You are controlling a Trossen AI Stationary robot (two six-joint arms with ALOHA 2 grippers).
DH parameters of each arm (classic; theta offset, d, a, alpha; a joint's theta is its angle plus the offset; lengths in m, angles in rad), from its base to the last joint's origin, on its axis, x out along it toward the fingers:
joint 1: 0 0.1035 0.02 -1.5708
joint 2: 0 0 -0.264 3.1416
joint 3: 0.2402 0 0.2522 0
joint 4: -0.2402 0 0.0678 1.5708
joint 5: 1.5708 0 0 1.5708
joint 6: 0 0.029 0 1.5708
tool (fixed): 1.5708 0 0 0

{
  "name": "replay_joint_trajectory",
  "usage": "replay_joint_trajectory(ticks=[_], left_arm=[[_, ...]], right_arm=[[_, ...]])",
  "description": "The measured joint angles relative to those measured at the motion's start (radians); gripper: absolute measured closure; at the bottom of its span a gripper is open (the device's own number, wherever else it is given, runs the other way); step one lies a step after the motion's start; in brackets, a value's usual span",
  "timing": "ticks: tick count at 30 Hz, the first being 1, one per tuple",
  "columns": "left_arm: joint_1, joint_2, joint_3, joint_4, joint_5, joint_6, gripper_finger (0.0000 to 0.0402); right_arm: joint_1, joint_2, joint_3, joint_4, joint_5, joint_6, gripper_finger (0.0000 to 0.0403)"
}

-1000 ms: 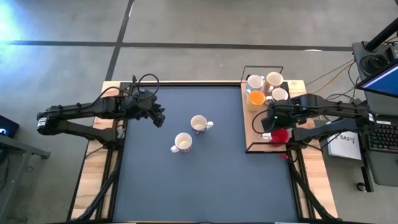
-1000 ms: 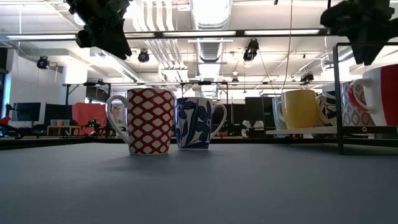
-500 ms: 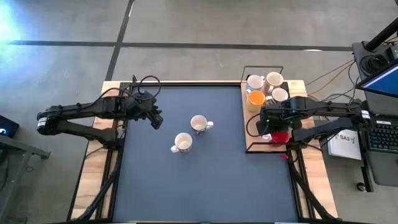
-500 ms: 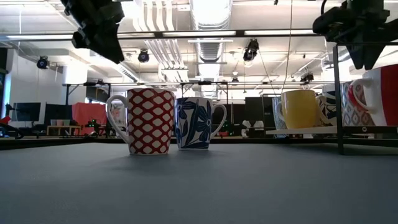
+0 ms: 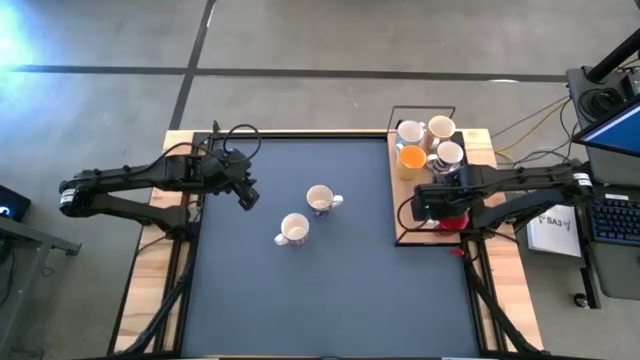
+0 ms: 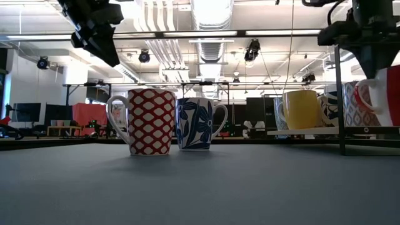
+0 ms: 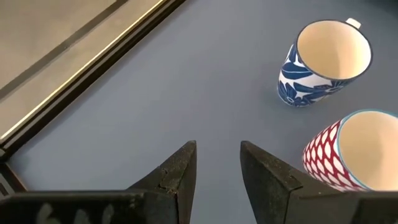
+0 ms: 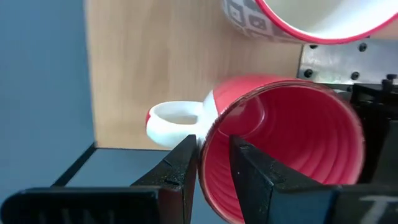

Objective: Place coffee mugs
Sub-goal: Put the red cup on the shelf aligned with the gray cup

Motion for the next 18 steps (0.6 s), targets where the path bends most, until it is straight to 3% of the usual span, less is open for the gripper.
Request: replay_joint_trajectory(ticks=[18], left_arm=[[0.000, 0.000, 0.000, -0.004, 0.000, 0.055, 0.0295]], right_arm=[[0.001, 0.017, -0.014, 0.003, -0.003, -0.028, 0.0363]])
